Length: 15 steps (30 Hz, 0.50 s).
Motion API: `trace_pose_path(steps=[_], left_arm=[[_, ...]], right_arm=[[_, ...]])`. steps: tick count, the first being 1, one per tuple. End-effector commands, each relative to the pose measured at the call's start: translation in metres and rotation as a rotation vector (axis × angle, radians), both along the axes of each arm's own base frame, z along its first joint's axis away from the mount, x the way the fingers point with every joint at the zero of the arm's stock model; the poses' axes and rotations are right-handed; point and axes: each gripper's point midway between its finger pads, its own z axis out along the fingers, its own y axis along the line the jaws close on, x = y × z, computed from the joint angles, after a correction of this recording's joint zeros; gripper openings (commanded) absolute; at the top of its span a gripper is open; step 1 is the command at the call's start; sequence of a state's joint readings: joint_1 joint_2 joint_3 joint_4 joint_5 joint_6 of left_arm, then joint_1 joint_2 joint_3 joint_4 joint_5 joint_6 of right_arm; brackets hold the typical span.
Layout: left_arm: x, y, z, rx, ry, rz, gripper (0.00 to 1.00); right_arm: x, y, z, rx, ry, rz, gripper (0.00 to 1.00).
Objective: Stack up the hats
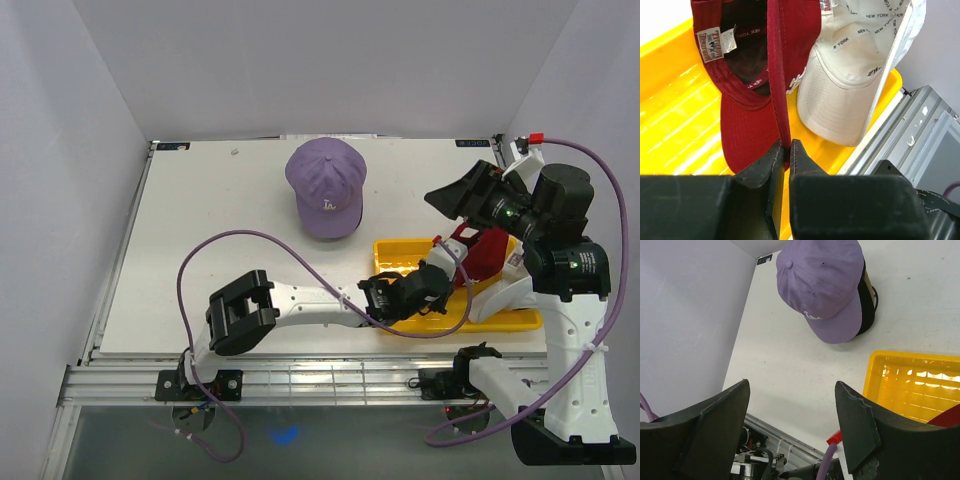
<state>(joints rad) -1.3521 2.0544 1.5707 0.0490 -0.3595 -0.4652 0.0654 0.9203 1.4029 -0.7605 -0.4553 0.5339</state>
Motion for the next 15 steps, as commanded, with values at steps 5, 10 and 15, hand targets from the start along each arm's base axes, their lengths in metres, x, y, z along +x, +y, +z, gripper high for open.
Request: trace_pose_path(steps=[5, 10, 15], left_arm=[[0.000, 0.024, 0.064, -0.106, 0.002, 0.035, 0.00], [-0.003, 0.035, 0.067, -0.108, 0.015, 0.040, 0.00], [-0.008, 0.044, 0.063, -0.103, 0.040, 0.039, 0.00]], right_arm=[[0.000, -0.002, 0.007, -0.014, -0.055, 0.002, 0.74], [0.000, -0.002, 0.006, -0.018, -0.057, -0.002, 0.74], [0.001, -0.003, 0.005, -0.020, -0.057, -0.003, 0.74]])
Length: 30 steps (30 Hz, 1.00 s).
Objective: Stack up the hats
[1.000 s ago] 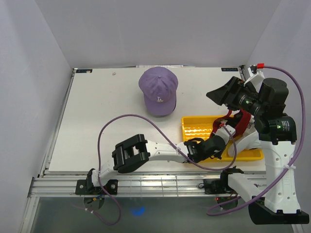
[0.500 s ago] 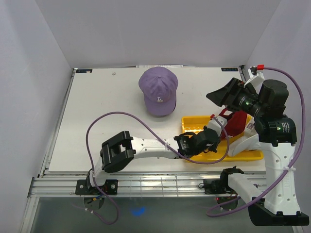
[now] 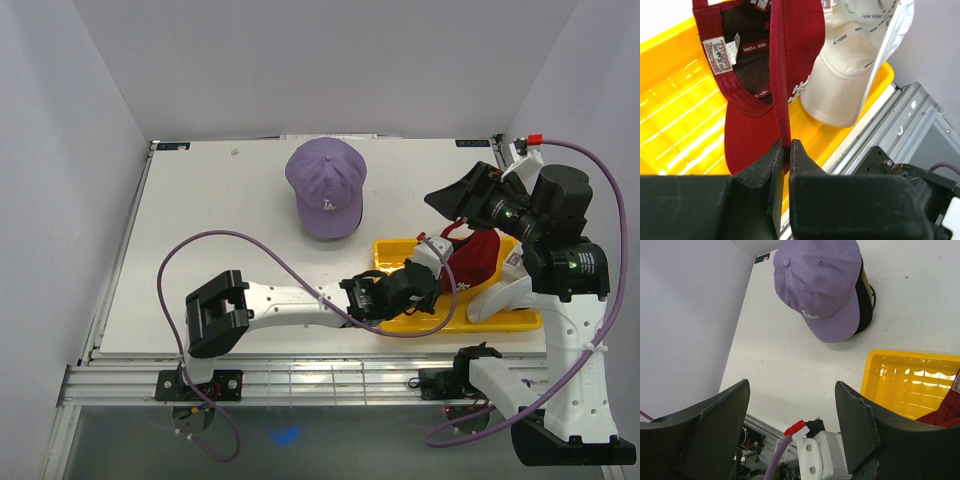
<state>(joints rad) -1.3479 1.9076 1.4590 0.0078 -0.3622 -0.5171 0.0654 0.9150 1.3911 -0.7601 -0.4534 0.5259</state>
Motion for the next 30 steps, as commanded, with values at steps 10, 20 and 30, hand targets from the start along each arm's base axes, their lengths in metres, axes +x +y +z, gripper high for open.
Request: trace_pose_path(steps=[10, 20, 30], left_arm=[[-0.011, 0.031, 0.032, -0.072, 0.038, 0.004, 0.00], [-0.025, 0.032, 0.004, -0.028, 0.092, -0.053, 0.00], [-0.029, 0.039, -0.010, 0.020, 0.113, -0.065, 0.11]], right_arm=[[0.003, -0.002, 0.005, -0.015, -0.054, -0.004, 0.75], [0.004, -0.002, 0.002, -0.011, -0.053, -0.007, 0.74], [0.005, -0.002, 0.000, -0.012, -0.051, -0.003, 0.75]])
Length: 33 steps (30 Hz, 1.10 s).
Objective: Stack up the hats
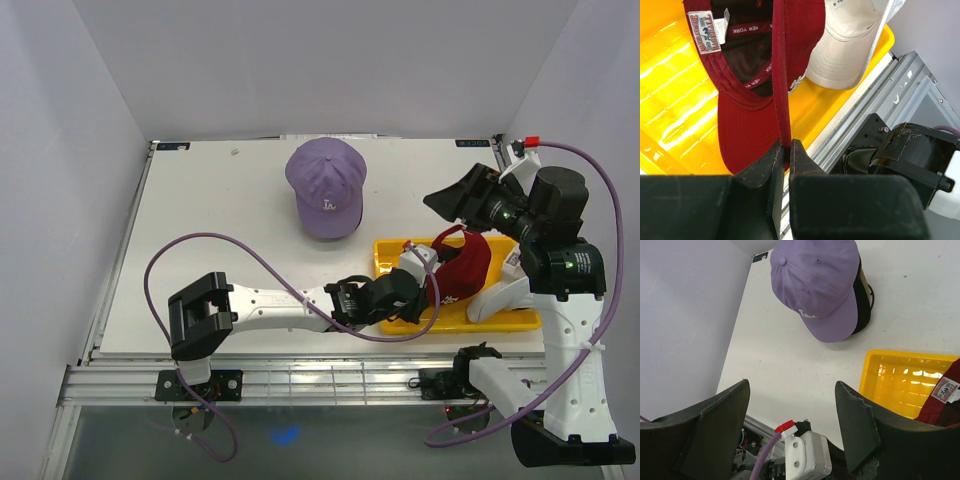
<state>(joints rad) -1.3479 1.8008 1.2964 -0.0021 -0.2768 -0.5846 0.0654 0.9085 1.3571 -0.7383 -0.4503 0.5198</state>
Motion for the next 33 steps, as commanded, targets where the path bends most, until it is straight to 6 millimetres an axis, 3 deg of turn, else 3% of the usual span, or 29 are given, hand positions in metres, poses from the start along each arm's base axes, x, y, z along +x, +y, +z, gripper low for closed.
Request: trace_pose_path(steps=[1, 17, 30, 32, 33], left_arm=[[-0.005, 0.008, 0.009, 0.000, 0.011, -0.015, 0.13], [-0.011, 0.019, 0.020, -0.004, 0.000, -0.047, 0.44], [-0.030, 0.014, 0.029, 0.040, -0.080, -0.221, 0.52], [-0.034, 0.012, 0.016, 0.096, -0.081, -0.254, 0.53], [-0.035, 0.007, 0.019, 0.102, -0.094, -0.275, 0.54]], right_arm=[[0.002, -0.001, 0.007, -0.005, -0.051, -0.001, 0.75], [0.005, 0.000, 0.009, 0.003, -0.056, 0.003, 0.75], [0.007, 0.001, 0.013, 0.009, -0.063, 0.005, 0.75], [0.008, 0.002, 0.014, 0.015, -0.064, 0.009, 0.75], [0.008, 0.002, 0.014, 0.017, -0.065, 0.009, 0.75]])
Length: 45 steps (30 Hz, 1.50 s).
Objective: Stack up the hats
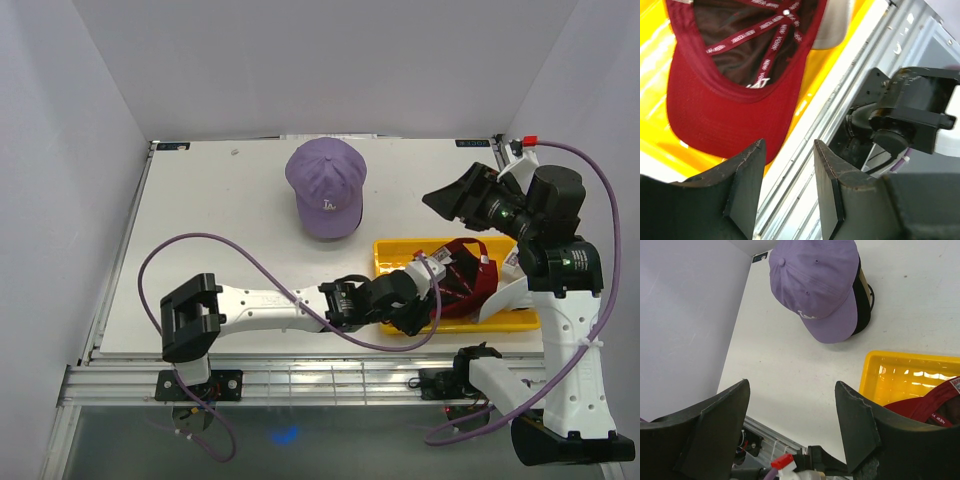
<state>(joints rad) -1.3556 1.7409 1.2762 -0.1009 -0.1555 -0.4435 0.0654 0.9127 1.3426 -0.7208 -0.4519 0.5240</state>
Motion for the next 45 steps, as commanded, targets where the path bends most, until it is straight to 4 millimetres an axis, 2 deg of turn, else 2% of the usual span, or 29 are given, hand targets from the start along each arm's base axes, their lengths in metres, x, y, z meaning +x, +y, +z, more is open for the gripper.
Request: trace_pose_path(steps=[1, 2, 10, 19, 26, 30, 33, 41, 45], left_arm=[[-0.013, -0.011, 0.016, 0.028, -0.045, -0.112, 0.54], [-0.014, -0.014, 0.005, 0.057, -0.046, -0.123, 0.54], [-0.018, -0.031, -0.004, 0.123, -0.139, -0.131, 0.56], [-0.003, -0.037, -0.009, 0.199, -0.248, -0.053, 0.57], [-0.014, -0.041, 0.004, 0.165, -0.228, -0.099, 0.57], [-0.018, -0.042, 0.028, 0.111, -0.221, -0.107, 0.57], [-0.018, -0.042, 0.037, 0.092, -0.223, -0.104, 0.58], [-0.006, -0.041, 0.036, 0.122, -0.264, -0.051, 0.63], [0.002, -0.042, 0.029, 0.155, -0.300, -0.029, 0.64]], right_arm=[[0.005, 0.002, 0.018, 0.015, -0.069, 0.009, 0.75], [0.005, 0.002, 0.019, 0.018, -0.072, 0.009, 0.75], [0.004, 0.001, 0.018, 0.017, -0.072, 0.006, 0.75], [0.002, 0.003, 0.021, 0.021, -0.080, 0.014, 0.75], [0.001, 0.004, 0.023, 0.023, -0.085, 0.023, 0.75], [0.001, 0.004, 0.023, 0.024, -0.085, 0.025, 0.75], [0.001, 0.004, 0.022, 0.024, -0.084, 0.025, 0.75], [0.000, 0.004, 0.022, 0.027, -0.084, 0.024, 0.75], [0.000, 0.005, 0.022, 0.029, -0.083, 0.026, 0.75]])
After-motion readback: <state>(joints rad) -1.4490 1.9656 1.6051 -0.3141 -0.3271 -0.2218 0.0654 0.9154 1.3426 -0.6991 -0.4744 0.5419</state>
